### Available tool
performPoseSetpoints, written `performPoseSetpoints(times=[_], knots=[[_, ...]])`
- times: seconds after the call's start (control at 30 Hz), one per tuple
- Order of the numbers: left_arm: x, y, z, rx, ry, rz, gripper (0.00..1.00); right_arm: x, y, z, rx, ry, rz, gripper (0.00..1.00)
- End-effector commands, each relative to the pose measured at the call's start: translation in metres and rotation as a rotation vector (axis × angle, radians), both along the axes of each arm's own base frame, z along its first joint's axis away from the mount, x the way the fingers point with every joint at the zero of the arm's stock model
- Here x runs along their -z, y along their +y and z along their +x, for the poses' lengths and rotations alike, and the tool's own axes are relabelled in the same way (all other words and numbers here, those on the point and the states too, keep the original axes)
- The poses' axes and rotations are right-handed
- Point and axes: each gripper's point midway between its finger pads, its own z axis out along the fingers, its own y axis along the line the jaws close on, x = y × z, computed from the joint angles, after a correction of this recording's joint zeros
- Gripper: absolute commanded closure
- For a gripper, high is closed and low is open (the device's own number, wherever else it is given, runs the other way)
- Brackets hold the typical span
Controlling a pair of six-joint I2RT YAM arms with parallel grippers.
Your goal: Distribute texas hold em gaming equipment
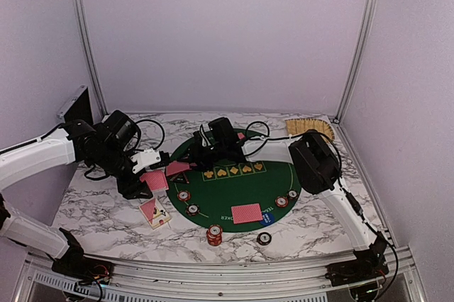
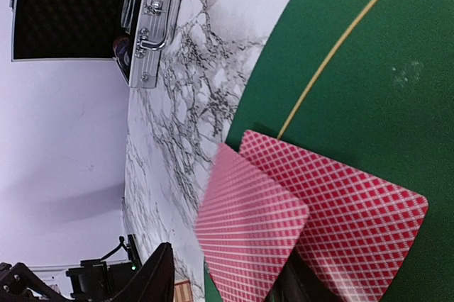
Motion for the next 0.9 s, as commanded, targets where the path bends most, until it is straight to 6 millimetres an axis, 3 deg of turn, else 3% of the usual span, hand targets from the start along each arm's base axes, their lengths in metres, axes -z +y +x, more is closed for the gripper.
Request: performPoseSetpoints(times=[0.0, 0.1, 0.47, 0.57, 0.87], knots=[[-0.007, -0.002, -0.002, 0.010, -0.013, -0.031, 1.00, -0.020, -0.009, 0.009, 0.023, -0.053, -0.029, 0.53], [-0.007, -0.003, -0.003, 0.009, -0.009, -0.033, 1.00, -0.021, -0.017, 0.009, 0.037, -0.056, -0.051, 0.50], [-0.002, -0.002, -0.002, 0.007, -0.002, -0.019, 1.00, -0.035, -0.040, 0.014, 0.077, -0.136, -0.149, 0.24], [-0.001, -0.002, -0.002, 0.007, 0.000, -0.017, 1.00, -0.041, -0.043, 0.011, 0.067, -0.160, -0.157, 0.02], [-0.003, -0.002, -0.001, 0.006, -0.004, -0.018, 1.00, -0.059, -0.056, 0.002, 0.068, -0.200, -0.175, 0.01]])
